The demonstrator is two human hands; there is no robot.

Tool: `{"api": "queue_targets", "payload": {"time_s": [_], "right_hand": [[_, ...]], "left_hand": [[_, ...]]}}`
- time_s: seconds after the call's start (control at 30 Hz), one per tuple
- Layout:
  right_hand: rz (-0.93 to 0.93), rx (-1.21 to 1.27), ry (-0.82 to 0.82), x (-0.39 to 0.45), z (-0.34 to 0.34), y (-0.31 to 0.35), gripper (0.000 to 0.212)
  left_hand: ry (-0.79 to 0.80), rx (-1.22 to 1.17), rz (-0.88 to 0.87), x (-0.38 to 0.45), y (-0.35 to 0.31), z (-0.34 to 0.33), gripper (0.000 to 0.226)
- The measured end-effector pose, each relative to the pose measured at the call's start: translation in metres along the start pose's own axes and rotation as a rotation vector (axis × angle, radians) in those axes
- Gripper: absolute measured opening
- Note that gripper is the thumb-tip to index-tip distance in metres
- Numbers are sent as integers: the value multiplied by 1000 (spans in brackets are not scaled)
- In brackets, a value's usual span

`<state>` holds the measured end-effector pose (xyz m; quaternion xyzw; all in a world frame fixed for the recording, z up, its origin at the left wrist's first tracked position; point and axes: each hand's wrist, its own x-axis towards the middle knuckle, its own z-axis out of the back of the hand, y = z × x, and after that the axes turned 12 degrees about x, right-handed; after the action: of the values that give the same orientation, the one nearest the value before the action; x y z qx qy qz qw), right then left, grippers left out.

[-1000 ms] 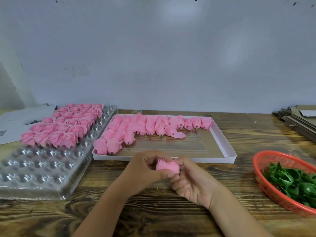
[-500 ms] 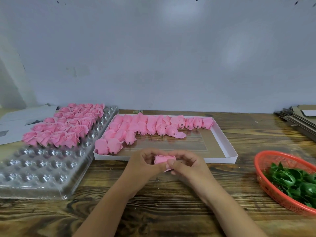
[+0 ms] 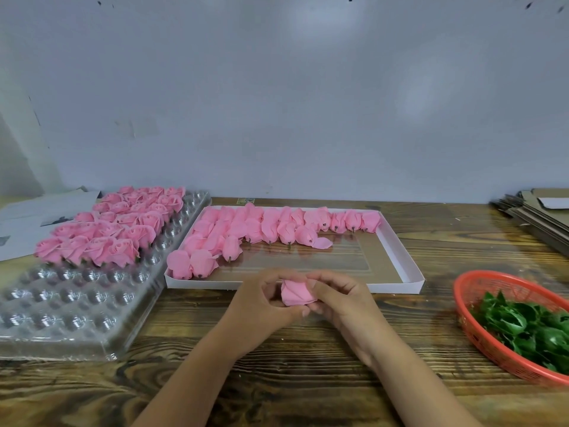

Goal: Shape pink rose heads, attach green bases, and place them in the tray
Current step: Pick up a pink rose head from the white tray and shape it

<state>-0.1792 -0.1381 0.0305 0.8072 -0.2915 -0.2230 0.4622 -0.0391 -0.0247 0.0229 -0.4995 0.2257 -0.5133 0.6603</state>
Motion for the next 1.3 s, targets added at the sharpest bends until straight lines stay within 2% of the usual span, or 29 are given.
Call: {"api": "queue_targets", "payload": {"time_s": [0.3,0.47,0.67,0.83,1.3], "right_hand": [[-22,83,87,-2,-3,3,32],[-23,105,82,-2,-3,3,25],[-25,101,68,-3,-5,4,24],[-41,100,96,-2,-4,3,33],[-83,137,106,-3,-4,5,28]], "left_hand": [[-64,-45,-66,1,-3,2,33],[-45,-46,-92,0,-2,1,23],[1,-57,-89,0,0,0,27],[-48,9,-80,0,-2,2,30],[-121,-3,-102,-1,-12,2,23]]}}
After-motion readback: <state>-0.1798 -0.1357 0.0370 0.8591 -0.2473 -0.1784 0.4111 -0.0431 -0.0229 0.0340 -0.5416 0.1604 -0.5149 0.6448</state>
